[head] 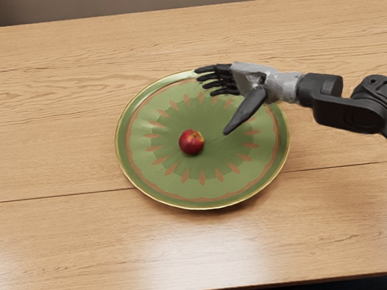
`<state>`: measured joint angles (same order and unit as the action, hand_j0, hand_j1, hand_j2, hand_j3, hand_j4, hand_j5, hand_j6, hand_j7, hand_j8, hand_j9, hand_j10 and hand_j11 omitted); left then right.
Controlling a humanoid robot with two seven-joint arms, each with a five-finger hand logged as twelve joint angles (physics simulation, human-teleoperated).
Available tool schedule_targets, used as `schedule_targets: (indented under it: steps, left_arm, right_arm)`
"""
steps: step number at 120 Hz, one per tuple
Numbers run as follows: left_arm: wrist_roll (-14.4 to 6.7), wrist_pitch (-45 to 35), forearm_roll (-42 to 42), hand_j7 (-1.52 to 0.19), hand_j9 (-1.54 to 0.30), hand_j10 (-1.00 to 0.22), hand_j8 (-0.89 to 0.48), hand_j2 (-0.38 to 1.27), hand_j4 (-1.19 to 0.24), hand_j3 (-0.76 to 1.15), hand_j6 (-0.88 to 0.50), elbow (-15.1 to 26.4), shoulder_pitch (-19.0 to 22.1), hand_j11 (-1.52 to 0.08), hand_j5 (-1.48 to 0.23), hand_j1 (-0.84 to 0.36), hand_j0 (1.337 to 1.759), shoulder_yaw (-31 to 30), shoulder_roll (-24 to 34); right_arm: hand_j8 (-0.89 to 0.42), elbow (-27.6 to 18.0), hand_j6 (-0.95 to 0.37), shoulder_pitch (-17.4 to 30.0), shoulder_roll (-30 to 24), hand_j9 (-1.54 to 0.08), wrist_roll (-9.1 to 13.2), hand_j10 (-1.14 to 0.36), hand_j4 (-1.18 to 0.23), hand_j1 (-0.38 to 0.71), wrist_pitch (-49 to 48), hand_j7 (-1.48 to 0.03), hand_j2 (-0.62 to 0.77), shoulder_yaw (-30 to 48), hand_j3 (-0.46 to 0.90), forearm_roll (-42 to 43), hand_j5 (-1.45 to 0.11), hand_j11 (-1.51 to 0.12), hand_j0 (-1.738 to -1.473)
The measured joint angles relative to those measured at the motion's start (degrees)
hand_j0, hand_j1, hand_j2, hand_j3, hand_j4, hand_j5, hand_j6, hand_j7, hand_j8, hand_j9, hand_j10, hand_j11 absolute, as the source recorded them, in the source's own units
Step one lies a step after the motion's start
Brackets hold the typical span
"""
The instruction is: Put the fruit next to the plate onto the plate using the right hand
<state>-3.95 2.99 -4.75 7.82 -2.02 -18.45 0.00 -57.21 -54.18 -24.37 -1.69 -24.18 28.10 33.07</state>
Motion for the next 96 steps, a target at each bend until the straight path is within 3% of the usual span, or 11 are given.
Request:
schedule_targets:
  steps: [22, 45, 96]
  left_arm:
    - [0.0, 0.0, 0.0, -0.32, -0.32, -0.24, -0.25, 0.05, -0.24, 0.0, -0.25, 0.0, 0.0, -0.32, -0.32, 0.06, 1.658, 0.0, 0.0]
    - [0.0, 0.0, 0.0, -0.32, -0.32, -0.24, -0.24, 0.05, -0.24, 0.0, -0.24, 0.0, 0.0, -0.32, -0.32, 0.06, 1.658, 0.0, 0.0]
    - [0.0, 0.0, 0.0, -0.32, -0.32, -0.24, -0.25, 0.05, -0.25, 0.0, -0.25, 0.0, 0.0, -0.32, -0.32, 0.06, 1.658, 0.0, 0.0]
  right_arm:
    - [-0.07, 0.3, -0.08, 0.6, -8.8, -0.11, -0.1, -0.08, -0.08, -0.26, -8.7, -0.11, 0.0, 0.6, 0.0, -13.9, -0.11, -0.11, -1.658]
    - [-0.05, 0.5, -0.05, 5.2, -18.6, -0.07, 1.0, -0.05, -0.05, -0.29, -10.5, -0.07, 0.0, 0.2, 0.0, -28.5, -0.07, -0.07, -1.658]
    - [-0.03, -0.6, -0.03, 10.7, -24.8, -0.05, 1.5, -0.04, -0.04, -0.31, -10.8, -0.05, 0.0, 0.0, 0.0, -35.0, -0.05, -0.05, -1.658]
